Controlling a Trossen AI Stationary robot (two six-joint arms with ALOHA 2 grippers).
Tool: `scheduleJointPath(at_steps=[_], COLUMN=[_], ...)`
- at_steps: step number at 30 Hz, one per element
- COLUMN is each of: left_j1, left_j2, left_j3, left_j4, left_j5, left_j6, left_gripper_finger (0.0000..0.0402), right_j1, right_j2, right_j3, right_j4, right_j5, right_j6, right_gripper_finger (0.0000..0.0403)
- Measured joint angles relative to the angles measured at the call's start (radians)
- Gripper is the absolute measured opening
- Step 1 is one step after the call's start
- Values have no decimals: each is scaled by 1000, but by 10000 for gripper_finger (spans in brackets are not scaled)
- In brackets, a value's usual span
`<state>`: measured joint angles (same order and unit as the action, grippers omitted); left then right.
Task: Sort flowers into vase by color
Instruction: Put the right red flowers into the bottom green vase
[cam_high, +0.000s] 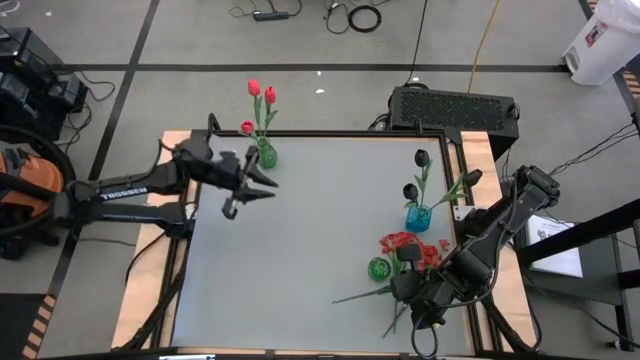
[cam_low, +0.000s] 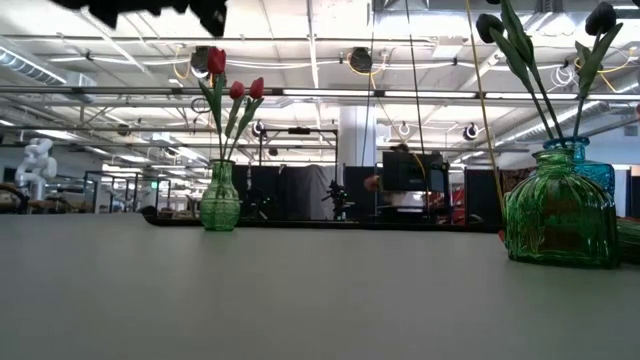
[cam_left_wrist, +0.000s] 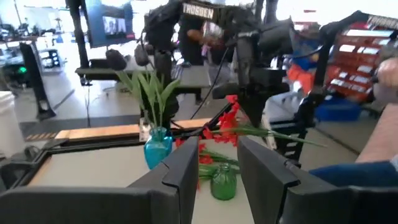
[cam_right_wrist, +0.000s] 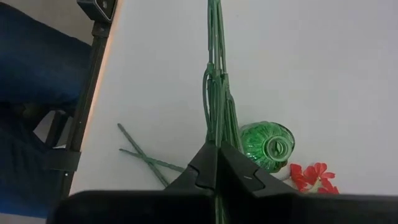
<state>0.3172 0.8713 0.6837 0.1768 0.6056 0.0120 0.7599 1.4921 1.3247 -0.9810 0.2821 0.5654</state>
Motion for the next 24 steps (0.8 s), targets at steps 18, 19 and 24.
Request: scheduleJointPath(at_steps=[18, 19, 24], left_j1=[-431, -438, -465], left_j2=[379, 406, 547], left_j3=[358, 376, 503], left_j4=[-354, -356, -455], left_j5=[-484, -495, -510], left_j6=[72, 72, 61], left_gripper_finger=[118, 118, 118], right_j1=[1, 1, 1], right_j2=[0, 0, 0], right_j3=[0, 0, 0], right_j4=[-12, -13, -13], right_j5=[0, 0, -39], right_j6=[89, 99, 134], right_gripper_finger=[0, 0, 0])
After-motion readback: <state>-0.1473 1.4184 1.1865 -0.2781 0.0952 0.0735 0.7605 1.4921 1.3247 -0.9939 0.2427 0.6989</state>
